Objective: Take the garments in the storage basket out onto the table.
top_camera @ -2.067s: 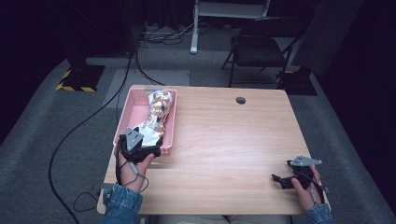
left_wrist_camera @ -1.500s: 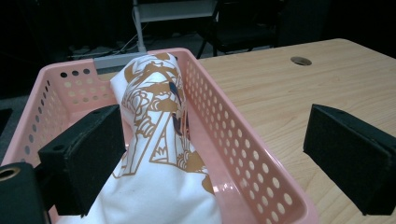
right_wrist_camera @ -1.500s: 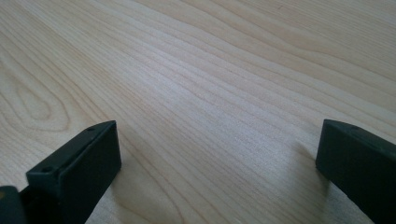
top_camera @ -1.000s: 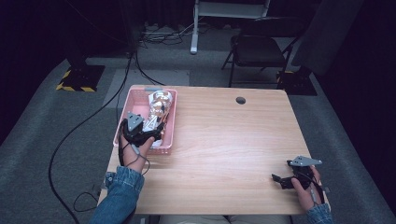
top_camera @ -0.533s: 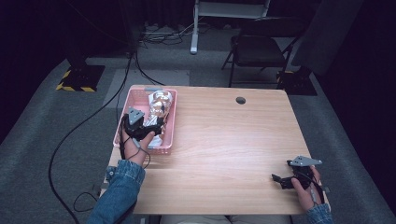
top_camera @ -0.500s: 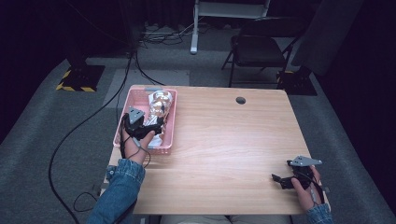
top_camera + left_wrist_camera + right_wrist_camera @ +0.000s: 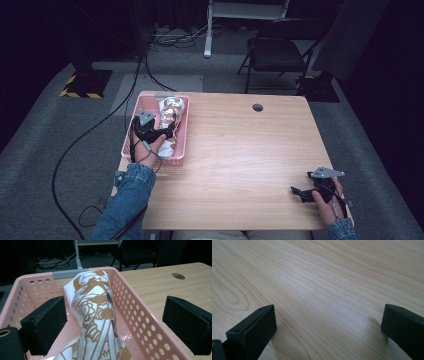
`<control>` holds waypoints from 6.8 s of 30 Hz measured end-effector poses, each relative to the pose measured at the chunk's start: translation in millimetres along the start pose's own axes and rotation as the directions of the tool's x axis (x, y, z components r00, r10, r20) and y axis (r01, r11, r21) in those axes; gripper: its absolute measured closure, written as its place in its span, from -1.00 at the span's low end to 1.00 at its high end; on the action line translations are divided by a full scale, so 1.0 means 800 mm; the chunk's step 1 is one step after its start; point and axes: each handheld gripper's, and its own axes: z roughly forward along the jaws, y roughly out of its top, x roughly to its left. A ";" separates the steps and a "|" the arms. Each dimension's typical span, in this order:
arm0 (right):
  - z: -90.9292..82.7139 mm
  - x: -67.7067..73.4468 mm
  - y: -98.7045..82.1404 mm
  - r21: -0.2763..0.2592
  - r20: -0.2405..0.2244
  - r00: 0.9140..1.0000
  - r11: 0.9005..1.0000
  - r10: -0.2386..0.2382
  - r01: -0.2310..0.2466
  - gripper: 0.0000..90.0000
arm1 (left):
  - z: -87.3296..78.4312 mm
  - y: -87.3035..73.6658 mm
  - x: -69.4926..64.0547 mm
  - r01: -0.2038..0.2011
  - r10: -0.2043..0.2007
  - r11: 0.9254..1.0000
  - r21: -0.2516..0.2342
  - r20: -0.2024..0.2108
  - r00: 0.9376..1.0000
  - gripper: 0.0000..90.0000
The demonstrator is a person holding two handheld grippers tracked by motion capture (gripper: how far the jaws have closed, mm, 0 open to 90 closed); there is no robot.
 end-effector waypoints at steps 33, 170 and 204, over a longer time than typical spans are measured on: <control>0.000 0.000 0.000 0.000 0.000 1.000 1.000 0.000 0.000 -1.00 | 0.076 -0.006 0.016 0.023 -0.016 0.984 0.179 -0.041 0.999 -0.83; 0.002 -0.002 0.002 -0.001 -0.012 1.000 1.000 -0.010 0.010 -1.00 | 0.048 0.104 -0.147 -0.031 0.017 0.996 0.082 0.166 0.986 0.33; 0.002 -0.002 0.002 -0.001 -0.017 1.000 1.000 -0.019 0.019 -1.00 | 0.085 0.074 -0.199 -0.031 0.005 0.995 0.095 0.258 0.966 0.33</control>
